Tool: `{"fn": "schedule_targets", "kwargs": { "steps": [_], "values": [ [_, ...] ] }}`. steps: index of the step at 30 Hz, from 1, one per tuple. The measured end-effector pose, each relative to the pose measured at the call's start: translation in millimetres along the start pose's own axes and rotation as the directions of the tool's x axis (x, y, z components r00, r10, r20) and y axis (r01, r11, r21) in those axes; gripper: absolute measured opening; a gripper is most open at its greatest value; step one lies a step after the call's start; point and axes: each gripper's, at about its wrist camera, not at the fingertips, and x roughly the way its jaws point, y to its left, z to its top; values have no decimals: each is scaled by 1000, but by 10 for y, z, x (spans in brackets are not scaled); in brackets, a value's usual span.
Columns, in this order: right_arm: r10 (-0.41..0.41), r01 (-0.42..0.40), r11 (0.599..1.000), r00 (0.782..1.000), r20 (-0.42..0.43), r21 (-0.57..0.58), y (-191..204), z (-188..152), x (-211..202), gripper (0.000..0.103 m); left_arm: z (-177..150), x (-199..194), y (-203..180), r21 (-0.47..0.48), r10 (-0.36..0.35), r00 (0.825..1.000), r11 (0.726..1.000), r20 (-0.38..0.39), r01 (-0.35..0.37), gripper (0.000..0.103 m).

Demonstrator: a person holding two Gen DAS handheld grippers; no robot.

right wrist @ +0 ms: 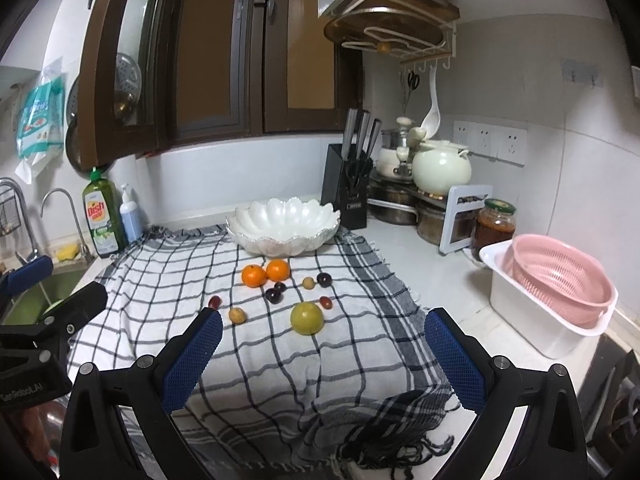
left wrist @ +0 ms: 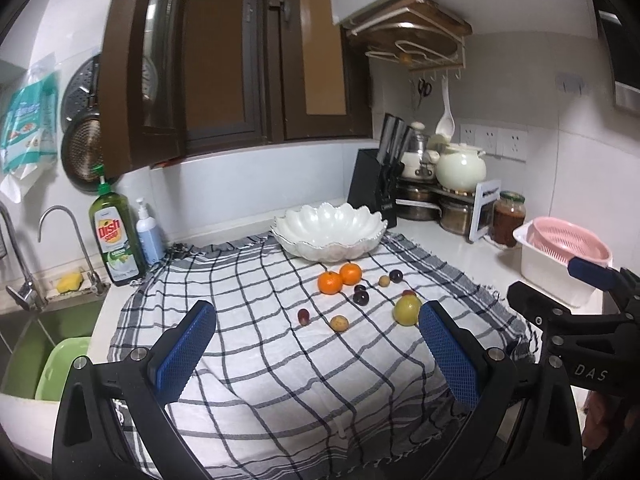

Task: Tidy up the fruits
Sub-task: 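Grasp the small yellow fruit with the left tool while the right tool grasps the large yellow-green citrus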

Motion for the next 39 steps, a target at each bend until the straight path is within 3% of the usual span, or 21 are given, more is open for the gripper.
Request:
{"fn": "schedule_targets", "kwargs": {
  "steps": [11,23,28,39],
  "values": [
    [22,-22,1000,996,-92,1,-32,-43,604,102,-36,620,-30,11,0,995,1000,-98,2,102],
    [37,-41,999,987,-154,-23,46,-20,1267,94,-41,1326,-75,59,-38,985,997,-166,49,84],
    [38,-44,999,981,-192,-25,82,-70,1559,88,-111,1666,-72,55,-63,971,995,-232,78,78],
    [37,-37,999,951,-307,5,105,-246,2112,75,-352,2260,-66,39,-114,918,990,-379,139,60]
  ]
}}
